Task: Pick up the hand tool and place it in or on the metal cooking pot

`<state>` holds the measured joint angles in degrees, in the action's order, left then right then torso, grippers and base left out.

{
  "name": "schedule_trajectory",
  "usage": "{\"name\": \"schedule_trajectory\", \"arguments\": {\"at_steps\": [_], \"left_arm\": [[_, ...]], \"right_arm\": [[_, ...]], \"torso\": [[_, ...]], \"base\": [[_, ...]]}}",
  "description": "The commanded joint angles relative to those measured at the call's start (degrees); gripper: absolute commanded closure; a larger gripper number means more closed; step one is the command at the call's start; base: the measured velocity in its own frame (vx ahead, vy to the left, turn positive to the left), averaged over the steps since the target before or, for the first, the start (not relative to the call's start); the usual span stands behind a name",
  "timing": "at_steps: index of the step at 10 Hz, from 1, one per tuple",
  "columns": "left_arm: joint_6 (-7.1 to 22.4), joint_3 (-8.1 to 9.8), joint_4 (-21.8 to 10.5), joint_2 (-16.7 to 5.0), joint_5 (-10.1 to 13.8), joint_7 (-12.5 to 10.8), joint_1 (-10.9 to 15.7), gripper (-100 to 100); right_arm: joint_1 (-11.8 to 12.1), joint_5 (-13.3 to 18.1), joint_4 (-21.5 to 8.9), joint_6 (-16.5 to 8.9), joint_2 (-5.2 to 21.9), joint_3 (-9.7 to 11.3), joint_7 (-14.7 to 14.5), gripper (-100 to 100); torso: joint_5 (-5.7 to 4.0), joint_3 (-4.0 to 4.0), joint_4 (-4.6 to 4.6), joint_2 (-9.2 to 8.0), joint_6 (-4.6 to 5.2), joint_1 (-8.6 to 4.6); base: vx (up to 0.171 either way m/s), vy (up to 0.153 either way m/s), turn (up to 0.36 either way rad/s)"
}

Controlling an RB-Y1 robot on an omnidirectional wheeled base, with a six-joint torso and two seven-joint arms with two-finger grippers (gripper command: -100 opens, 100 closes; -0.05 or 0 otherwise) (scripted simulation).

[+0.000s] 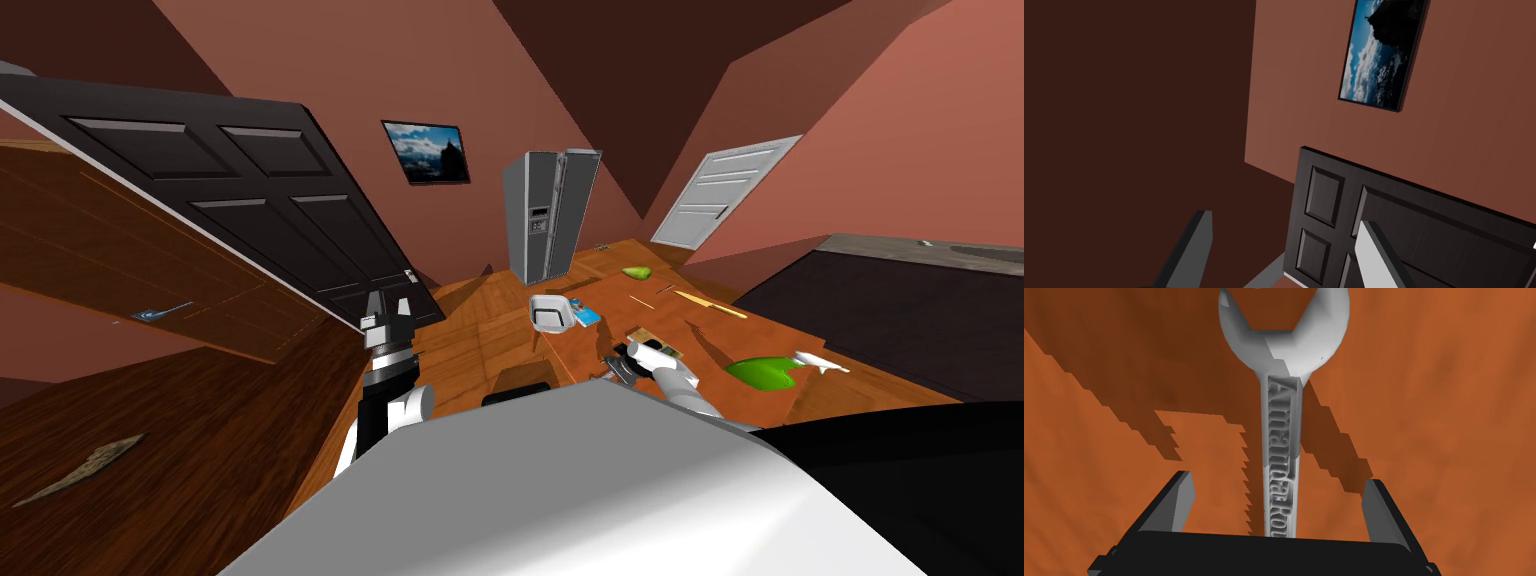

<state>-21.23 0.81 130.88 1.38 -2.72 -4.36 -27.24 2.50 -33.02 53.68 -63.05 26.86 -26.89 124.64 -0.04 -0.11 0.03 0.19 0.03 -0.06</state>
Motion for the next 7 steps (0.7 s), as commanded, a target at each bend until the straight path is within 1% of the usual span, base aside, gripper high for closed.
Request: {"name": "schedule_trajectory", "arguments": {"at_steps": [1,5,6,7], "left_arm": [[0.0,0.00,0.0,0.0,0.0,0.0,0.0,0],[0.0,0.00,0.0,0.0,0.0,0.0,0.0,0],[0.0,0.00,0.0,0.0,0.0,0.0,0.0,0],[0.0,0.00,0.0,0.0,0.0,0.0,0.0,0]], "right_arm": [[0.0,0.0,0.0,0.0,0.0,0.0,0.0,100],[0.0,0.0,0.0,0.0,0.0,0.0,0.0,100],[0.0,0.0,0.0,0.0,0.0,0.0,0.0,0],[-0.2,-0.4,1.6,-2.0,1.2,0.1,1.5,100]], "torso": [[0.00,0.00,0.00,0.00,0.00,0.00],[-0.03,0.05,-0.03,-0.07,0.00,-0.06],[-0.03,0.05,-0.03,-0.08,-0.01,-0.06],[-0.03,0.05,-0.03,-0.08,-0.01,-0.06]], "base": [[0.000,0.000,0.000],[0.000,0.000,0.000],[0.000,0.000,0.000],[-0.047,0.034,0.072]]}}
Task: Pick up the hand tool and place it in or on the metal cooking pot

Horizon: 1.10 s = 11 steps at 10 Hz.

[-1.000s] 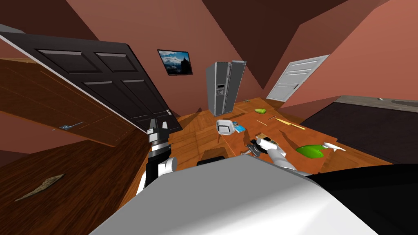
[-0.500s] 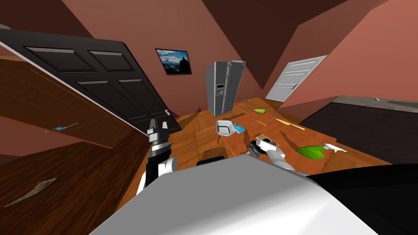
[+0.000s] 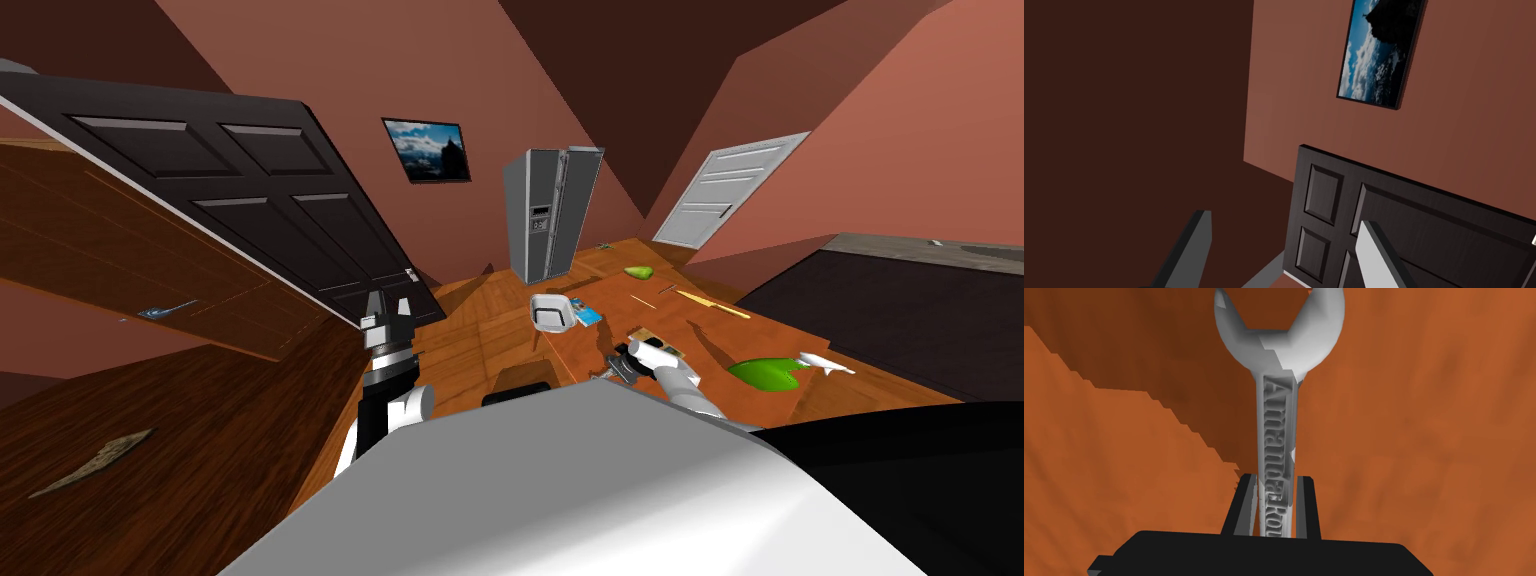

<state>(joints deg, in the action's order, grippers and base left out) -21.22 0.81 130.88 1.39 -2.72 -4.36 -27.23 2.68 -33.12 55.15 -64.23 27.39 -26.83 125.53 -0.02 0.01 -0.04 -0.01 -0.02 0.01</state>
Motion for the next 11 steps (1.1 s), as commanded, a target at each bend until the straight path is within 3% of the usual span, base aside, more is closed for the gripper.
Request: {"name": "schedule_trajectory", "arguments": {"at_steps": [1,2,3,4,11], "left_arm": [[0.0,0.00,0.0,0.0,0.0,0.0,0.0,0],[0.0,0.00,0.0,0.0,0.0,0.0,0.0,0],[0.0,0.00,0.0,0.0,0.0,0.0,0.0,0],[0.0,0.00,0.0,0.0,0.0,0.0,0.0,0],[0.0,0.01,0.0,0.0,0.0,0.0,0.0,0]], "right_arm": [[-0.4,-0.4,0.8,-1.7,1.2,0.0,1.2,100],[-0.1,-0.1,1.1,-1.2,0.5,0.1,1.0,100],[-0.1,-0.1,1.2,-1.4,0.6,0.1,1.2,0],[-0.6,1.1,2.7,-1.8,2.2,0.0,2.0,100],[-1.8,8.8,10.8,-5.4,6.3,2.5,10.5,100]], "torso": [[0.00,0.00,0.00,0.00,0.00,0.00],[0.00,0.08,-0.01,-0.15,0.03,0.02],[-0.03,0.04,0.01,-0.07,0.06,-0.06],[-0.04,-0.02,0.03,0.03,0.05,-0.09],[0.03,-0.14,0.07,0.23,-0.04,-0.08]], "base": [[-0.087,0.028,0.071],[-0.039,0.007,0.012],[-0.006,0.002,-0.004],[-0.033,0.046,0.005],[-0.007,0.016,0.024]]}}
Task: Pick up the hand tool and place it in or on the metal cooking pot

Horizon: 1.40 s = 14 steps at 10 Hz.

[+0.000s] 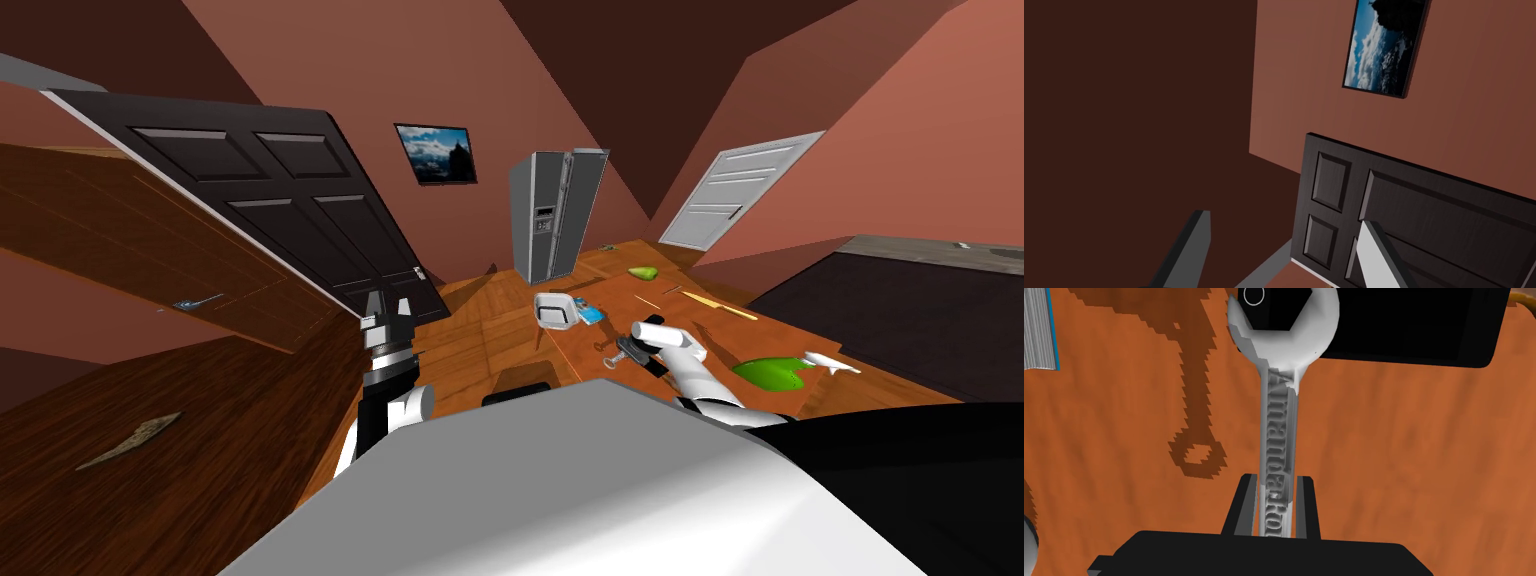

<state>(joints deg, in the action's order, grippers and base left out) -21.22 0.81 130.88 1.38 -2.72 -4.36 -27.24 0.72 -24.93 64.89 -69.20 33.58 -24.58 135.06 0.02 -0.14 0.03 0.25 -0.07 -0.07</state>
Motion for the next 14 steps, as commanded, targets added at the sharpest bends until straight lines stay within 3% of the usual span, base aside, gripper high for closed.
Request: {"name": "schedule_trajectory", "arguments": {"at_steps": [1,5,8,14], "left_arm": [[0.0,0.00,0.0,0.0,0.0,0.0,0.0,0],[0.0,0.00,0.0,0.0,0.0,0.0,0.0,0],[0.0,0.00,0.0,0.0,0.0,0.0,0.0,0],[0.0,-0.01,0.0,0.0,0.0,0.0,0.0,0]], "right_arm": [[0.1,1.5,2.0,-1.0,0.5,0.6,2.1,100],[-0.5,4.4,5.7,-3.0,1.9,1.8,6.4,100],[-1.2,5.6,9.4,-6.0,3.5,2.8,10.1,100],[-2.6,-0.4,12.9,-14.1,6.6,2.3,13.4,100]], "torso": [[0.00,0.00,0.00,0.00,0.00,0.00],[-0.01,0.00,0.00,0.01,0.02,0.04],[0.00,-0.02,-0.02,0.06,0.00,0.09],[0.01,-0.14,0.01,0.30,-0.03,0.34]], "base": [[0.019,-0.009,0.035],[0.021,-0.006,0.039],[0.042,0.000,0.080],[0.090,0.049,0.113]]}}
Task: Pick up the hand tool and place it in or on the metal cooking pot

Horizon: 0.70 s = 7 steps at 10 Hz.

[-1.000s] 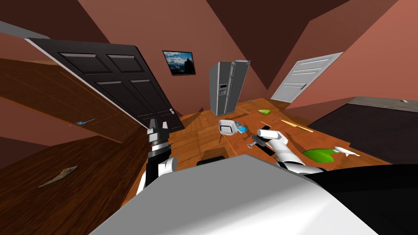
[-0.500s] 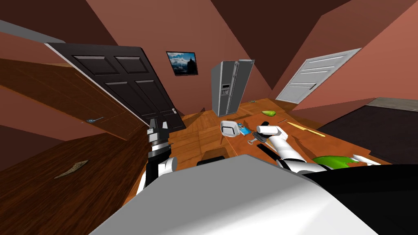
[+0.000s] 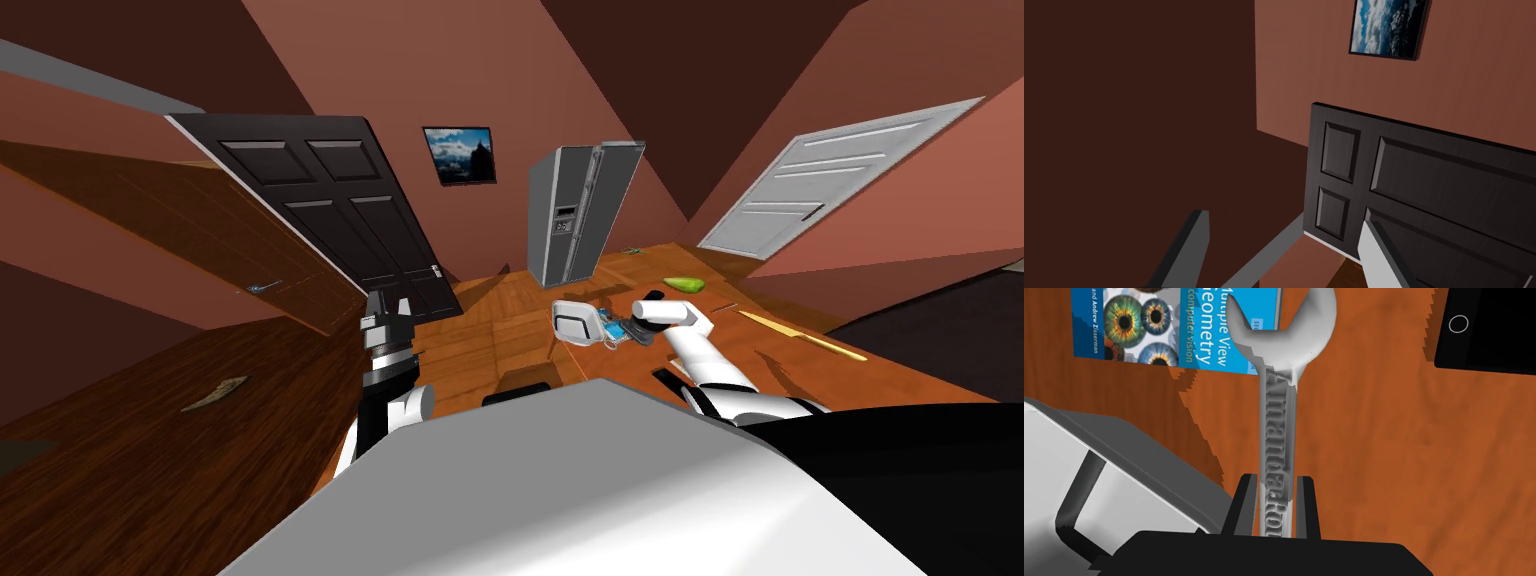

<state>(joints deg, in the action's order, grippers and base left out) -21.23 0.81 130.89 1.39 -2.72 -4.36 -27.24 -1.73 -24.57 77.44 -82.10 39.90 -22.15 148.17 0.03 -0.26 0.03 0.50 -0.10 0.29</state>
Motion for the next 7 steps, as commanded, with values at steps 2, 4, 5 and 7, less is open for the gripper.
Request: {"name": "schedule_trajectory", "arguments": {"at_steps": [2,4,5,7], "left_arm": [[0.0,0.00,0.0,0.0,0.0,0.0,0.0,0],[0.0,0.00,0.0,0.0,0.0,0.0,0.0,0],[0.0,0.00,0.0,0.0,0.0,0.0,0.0,0],[0.0,0.00,0.0,0.0,0.0,0.0,0.0,0]], "right_arm": [[-0.4,-3.3,1.0,-3.9,1.2,-0.5,1.1,100],[-0.7,-5.9,1.7,-6.6,2.0,-0.9,2.1,100],[-0.9,-7.2,1.9,-8.0,2.5,-1.1,2.6,100],[-1.1,-9.8,2.4,-10.7,3.3,-1.6,3.9,100]], "torso": [[0.00,0.02,-0.01,-0.03,0.00,-0.02],[-0.01,-0.01,0.00,0.02,-0.01,0.00],[0.00,0.01,-0.01,-0.01,0.01,-0.02],[-0.02,-0.01,0.00,0.03,0.00,-0.02]], "base": [[0.096,0.047,0.130],[0.102,0.043,0.111],[0.124,0.048,0.108],[0.105,0.045,0.105]]}}
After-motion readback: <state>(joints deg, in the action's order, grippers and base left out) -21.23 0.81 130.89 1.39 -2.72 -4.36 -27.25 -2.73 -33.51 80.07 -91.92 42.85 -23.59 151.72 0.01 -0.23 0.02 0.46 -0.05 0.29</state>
